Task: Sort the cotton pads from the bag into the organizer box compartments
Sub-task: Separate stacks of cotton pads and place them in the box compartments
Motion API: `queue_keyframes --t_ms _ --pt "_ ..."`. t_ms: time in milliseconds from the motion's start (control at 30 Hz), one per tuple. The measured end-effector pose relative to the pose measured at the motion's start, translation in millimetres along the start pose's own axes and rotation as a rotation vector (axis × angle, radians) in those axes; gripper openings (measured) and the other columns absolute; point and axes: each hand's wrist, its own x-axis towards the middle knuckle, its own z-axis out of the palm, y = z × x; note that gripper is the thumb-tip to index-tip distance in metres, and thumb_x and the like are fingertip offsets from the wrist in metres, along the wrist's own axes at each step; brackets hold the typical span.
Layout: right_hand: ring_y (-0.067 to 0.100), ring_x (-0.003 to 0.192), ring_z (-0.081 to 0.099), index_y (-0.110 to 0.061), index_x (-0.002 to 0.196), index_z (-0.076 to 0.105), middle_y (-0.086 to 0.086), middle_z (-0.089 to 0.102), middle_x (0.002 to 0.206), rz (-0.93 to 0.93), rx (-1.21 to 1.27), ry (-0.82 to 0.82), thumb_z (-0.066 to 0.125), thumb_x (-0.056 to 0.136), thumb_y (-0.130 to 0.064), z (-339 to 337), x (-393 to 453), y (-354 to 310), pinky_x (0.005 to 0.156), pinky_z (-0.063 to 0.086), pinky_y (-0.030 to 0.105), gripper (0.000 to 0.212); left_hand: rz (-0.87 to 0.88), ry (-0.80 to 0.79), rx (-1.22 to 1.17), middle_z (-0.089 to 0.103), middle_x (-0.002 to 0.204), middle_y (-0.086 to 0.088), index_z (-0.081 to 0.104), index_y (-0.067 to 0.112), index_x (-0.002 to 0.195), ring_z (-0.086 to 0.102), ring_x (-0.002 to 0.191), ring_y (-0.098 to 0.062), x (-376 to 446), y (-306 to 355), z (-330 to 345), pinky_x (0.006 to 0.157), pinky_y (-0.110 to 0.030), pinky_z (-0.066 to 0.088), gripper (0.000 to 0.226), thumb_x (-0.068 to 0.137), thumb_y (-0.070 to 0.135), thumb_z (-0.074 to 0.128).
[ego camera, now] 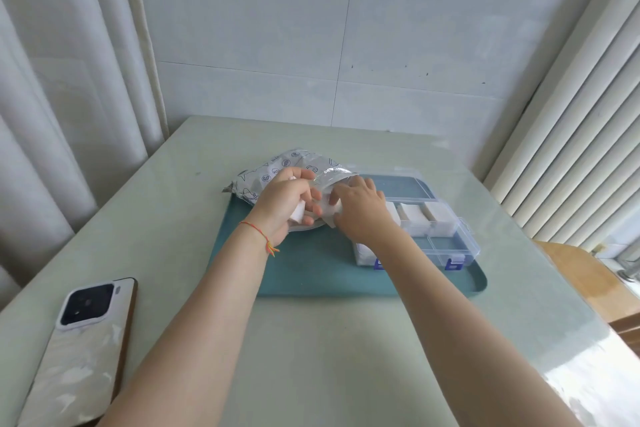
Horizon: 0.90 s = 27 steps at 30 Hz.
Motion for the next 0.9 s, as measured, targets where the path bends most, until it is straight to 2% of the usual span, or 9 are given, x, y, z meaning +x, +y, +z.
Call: queue_keyframes --t_ms 167,233,333,433,533,600,667,767,900 --pt "0.031 0.120 0.042 -0.015 0.129 0.045 0.009 0.046 0.124 0.067 0.010 -0.030 0.063 0.088 -0.027 3.7 5.8 -3.3 0.093 0.035 0.038 0.046 -0.006 0.008 -0.042 0.060 0.064 -0.018 0.037 0.008 0.092 0.058 0.044 -0.027 -3.9 0.6 2.7 0.040 -0.021 0.033 0.029 0.078 -0.015 0.025" --pt "0.032 0.120 0.043 -0.014 0.128 0.045 0.009 0.049 0.124 0.113 0.068 -0.055 0.062 0.087 -0.024 3.5 8.2 -4.5 0.093 0.035 0.039 0.046 -0.010 -0.018 -0.051 0.061 0.063 -0.021 0.037 0.006 0.090 0.061 0.047 -0.030 -4.1 0.7 1.8 0.039 -0.021 0.037 0.025 0.079 -0.013 0.025" --pt "0.030 0.121 0.047 -0.015 0.130 0.051 0.007 0.055 0.127 0.208 0.208 0.028 0.058 0.085 -0.022 1.2 8.5 1.0 0.095 0.034 0.038 0.045 0.005 -0.036 -0.087 0.061 0.065 -0.023 0.040 0.003 0.092 0.063 0.052 -0.033 -2.4 1.9 -0.3 0.042 -0.026 0.046 0.020 0.082 -0.009 0.028" --pt "0.027 0.119 0.049 -0.018 0.124 0.050 0.003 0.056 0.122 0.258 0.228 0.090 0.066 0.081 -0.039 3.2 5.6 6.1 0.094 0.034 0.039 0.050 0.038 -0.002 -0.138 0.062 0.072 -0.022 0.050 -0.003 0.095 0.064 0.057 -0.033 1.3 2.6 -1.7 0.049 -0.032 0.054 0.017 0.087 -0.005 0.036" --pt "0.027 0.116 0.046 -0.015 0.118 0.043 0.004 0.051 0.119 0.301 0.156 0.051 0.075 0.068 -0.062 5.3 5.9 2.5 0.091 0.034 0.039 0.076 0.069 0.045 -0.120 0.064 0.076 -0.015 0.060 -0.005 0.097 0.068 0.067 -0.028 3.3 1.2 -1.3 0.055 -0.034 0.058 0.018 0.090 0.001 0.045" --pt "0.028 0.116 0.046 -0.013 0.117 0.042 0.005 0.049 0.119 0.328 0.114 0.057 0.075 0.067 -0.064 7.0 9.3 -2.1 0.090 0.034 0.039 0.079 0.080 0.074 -0.121 0.065 0.079 -0.013 0.062 -0.001 0.095 0.068 0.070 -0.026 3.8 -0.2 -1.3 0.057 -0.034 0.059 0.013 0.092 0.005 0.050" --pt "0.029 0.115 0.048 -0.013 0.116 0.045 0.006 0.050 0.118 0.351 0.099 0.093 0.073 0.074 -0.058 8.2 13.1 -4.6 0.090 0.035 0.039 0.068 0.098 0.098 -0.114 0.063 0.085 -0.014 0.063 0.004 0.087 0.066 0.070 -0.024 3.7 -0.9 -0.9 0.057 -0.034 0.059 0.011 0.093 0.005 0.054" --pt "0.029 0.110 0.052 -0.014 0.110 0.055 0.006 0.054 0.113 0.324 0.133 0.147 0.060 0.088 -0.034 6.7 15.9 -5.7 0.088 0.034 0.039 0.030 0.109 0.142 -0.108 0.059 0.090 -0.011 0.065 0.010 0.082 0.060 0.067 -0.022 3.8 -0.4 -0.7 0.061 -0.035 0.060 0.013 0.091 0.005 0.058" --pt "0.026 0.092 0.053 -0.017 0.088 0.055 0.001 0.056 0.094 0.308 0.356 0.151 0.053 0.085 -0.012 -4.1 10.1 1.4 0.078 0.039 0.033 0.006 0.158 0.194 -0.021 0.064 0.082 -0.002 0.069 0.023 0.079 0.057 0.068 -0.018 3.4 -2.5 -1.0 0.054 -0.027 0.052 0.018 0.088 0.008 0.065"
